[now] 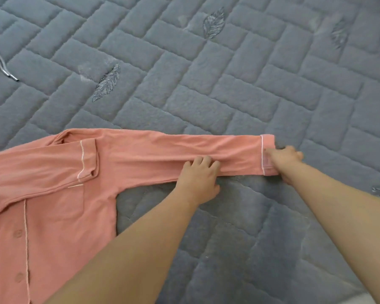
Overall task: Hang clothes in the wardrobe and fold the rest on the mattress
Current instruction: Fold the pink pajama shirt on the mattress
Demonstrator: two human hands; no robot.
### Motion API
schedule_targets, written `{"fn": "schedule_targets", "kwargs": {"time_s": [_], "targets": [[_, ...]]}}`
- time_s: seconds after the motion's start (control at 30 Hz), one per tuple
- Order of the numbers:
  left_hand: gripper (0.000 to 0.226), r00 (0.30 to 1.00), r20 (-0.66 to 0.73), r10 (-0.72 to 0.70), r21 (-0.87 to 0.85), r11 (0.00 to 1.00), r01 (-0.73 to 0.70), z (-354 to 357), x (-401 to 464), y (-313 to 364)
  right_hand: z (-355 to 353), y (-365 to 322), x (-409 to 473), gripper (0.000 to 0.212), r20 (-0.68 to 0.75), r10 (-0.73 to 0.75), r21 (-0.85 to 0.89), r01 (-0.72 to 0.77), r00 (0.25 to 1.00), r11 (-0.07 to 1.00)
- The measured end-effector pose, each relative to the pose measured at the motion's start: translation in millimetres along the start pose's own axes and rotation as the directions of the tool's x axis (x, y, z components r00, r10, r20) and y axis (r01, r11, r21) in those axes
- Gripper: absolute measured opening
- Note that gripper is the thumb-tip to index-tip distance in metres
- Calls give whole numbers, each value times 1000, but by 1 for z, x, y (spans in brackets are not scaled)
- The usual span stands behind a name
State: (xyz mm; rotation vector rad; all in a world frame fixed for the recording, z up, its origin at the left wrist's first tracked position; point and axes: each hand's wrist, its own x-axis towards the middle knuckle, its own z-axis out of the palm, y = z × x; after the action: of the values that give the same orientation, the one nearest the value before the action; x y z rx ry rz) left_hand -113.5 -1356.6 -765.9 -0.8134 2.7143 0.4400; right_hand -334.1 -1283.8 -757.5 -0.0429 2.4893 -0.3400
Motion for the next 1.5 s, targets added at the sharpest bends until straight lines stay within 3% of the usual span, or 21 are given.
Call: {"fn": "schedule_targets", "kwargs": {"time_s": [0.13, 0.23, 0.3, 0.37, 0.43, 0.47, 0.53, 0.6, 0.67, 0.83, 0.97, 1.03, 1.07, 1.13, 1.27, 1.33, 1.4, 1.5], "targets": [[26, 993, -120, 12, 126, 992, 3, 10, 11, 21, -7, -7, 15, 47, 126, -38, 333, -6, 991, 943], [17, 988, -140, 56, 163, 986, -33, 13, 17, 18, -3, -15, 17, 49, 166, -46, 253, 2, 985, 968], [16, 985, -168, 30, 2, 1000, -30, 11, 16, 13, 1, -24, 9, 45, 190, -70, 227, 26, 979, 974], [6, 966, -246, -74, -274, 962, 4, 8, 7, 5, 4, -40, -7, 32, 241, -127, 308, 48, 962, 950], [13, 946, -225, -235, -555, 829, 74, 4, -10, -12, 8, -65, -31, 27, 284, -194, 385, 74, 939, 920], [15, 919, -181, -350, -683, 717, 138, 3, -20, -23, 11, -81, -46, 24, 304, -235, 418, 92, 923, 904], [16, 813, -38, -581, -903, 369, 222, -4, -44, -51, 22, -118, -87, 8, 362, -312, 477, 113, 878, 872], [14, 715, 134, -686, -983, -1, 184, -12, -69, -80, 41, -156, -132, 5, 418, -382, 506, 138, 824, 851], [11, 665, 247, -705, -969, -199, 149, -21, -97, -111, 68, -191, -183, 10, 468, -444, 505, 181, 764, 844], [10, 579, 328, -746, -912, -410, -11, -40, -179, -200, 161, -268, -329, 5, 556, -593, 538, 292, 583, 791], [11, 487, 409, -772, -821, -544, -174, -38, -243, -281, 244, -302, -451, 15, 645, -645, 530, 368, 410, 764], [9, 463, 487, -741, -810, -581, -76, -23, -274, -317, 282, -305, -499, 20, 706, -622, 497, 389, 339, 775], [9, 455, 546, -703, -798, -601, 28, -13, -290, -331, 301, -305, -515, 25, 717, -607, 459, 424, 342, 781], [9, 421, 626, -657, -768, -612, 188, 6, -320, -352, 333, -300, -524, 33, 677, -606, 390, 495, 418, 777], [17, 176, 489, -854, -829, -392, 400, 33, -363, -380, 367, -262, -490, 24, 523, -638, 103, 701, 565, 706], [27, 68, 410, -910, -749, -293, 594, 45, -377, -386, 371, -226, -465, 37, 374, -624, -10, 676, 686, 737], [48, -41, 366, -930, -636, -282, 718, 54, -386, -383, 372, -186, -440, 48, 189, -618, -203, 646, 763, 736], [60, -115, 379, -918, -517, -314, 796, 65, -403, -370, 362, -129, -414, 76, 18, -477, -365, 450, 878, 815]]}}
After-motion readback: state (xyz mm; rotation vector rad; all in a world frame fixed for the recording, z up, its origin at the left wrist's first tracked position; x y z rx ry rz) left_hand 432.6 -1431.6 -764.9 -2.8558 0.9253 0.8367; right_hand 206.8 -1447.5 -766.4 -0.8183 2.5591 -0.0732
